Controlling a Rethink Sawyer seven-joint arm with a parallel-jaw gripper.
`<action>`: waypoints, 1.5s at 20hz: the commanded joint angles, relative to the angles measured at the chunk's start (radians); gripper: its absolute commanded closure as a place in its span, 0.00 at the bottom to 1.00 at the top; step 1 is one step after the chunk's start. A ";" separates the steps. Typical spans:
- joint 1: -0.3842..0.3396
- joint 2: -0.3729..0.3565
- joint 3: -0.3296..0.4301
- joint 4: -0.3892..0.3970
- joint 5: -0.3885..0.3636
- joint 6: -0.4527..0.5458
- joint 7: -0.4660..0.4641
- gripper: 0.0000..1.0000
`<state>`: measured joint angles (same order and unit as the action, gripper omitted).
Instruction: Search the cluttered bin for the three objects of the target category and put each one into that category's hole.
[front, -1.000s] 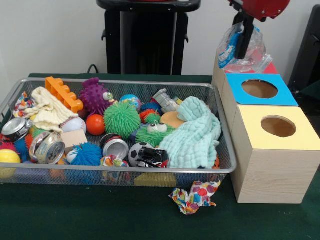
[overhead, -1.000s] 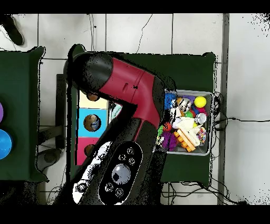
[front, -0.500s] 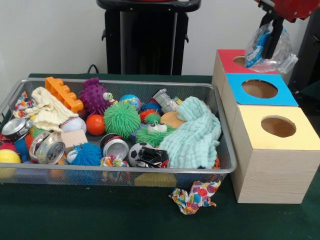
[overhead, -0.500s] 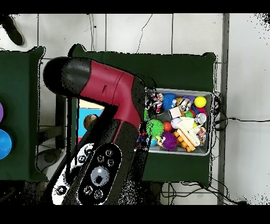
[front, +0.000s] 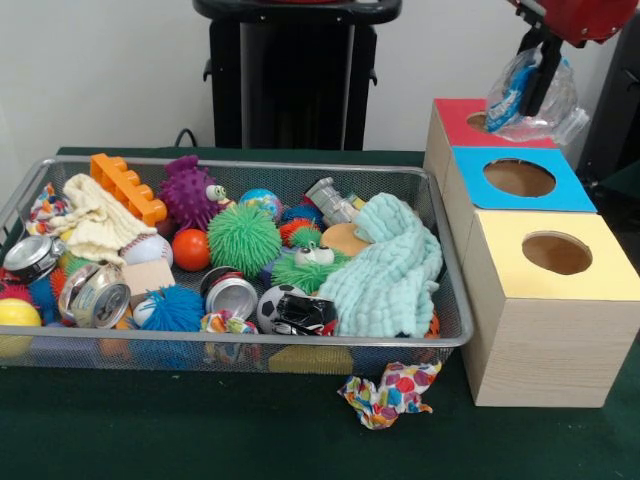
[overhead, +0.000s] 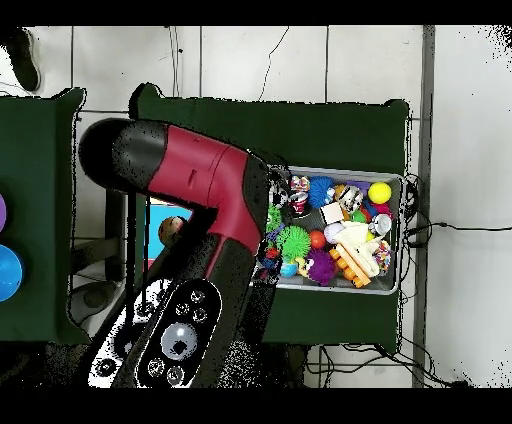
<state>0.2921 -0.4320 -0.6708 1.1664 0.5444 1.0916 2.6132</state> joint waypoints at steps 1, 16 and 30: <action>0.001 0.058 0.015 0.180 -0.067 0.016 0.243 1.00; 0.025 0.112 0.056 0.274 0.037 -0.114 0.350 1.00; 0.044 0.156 0.056 0.184 0.088 -0.078 0.434 1.00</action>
<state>0.3459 -0.3103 -0.6963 1.3402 0.5914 1.0234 2.7505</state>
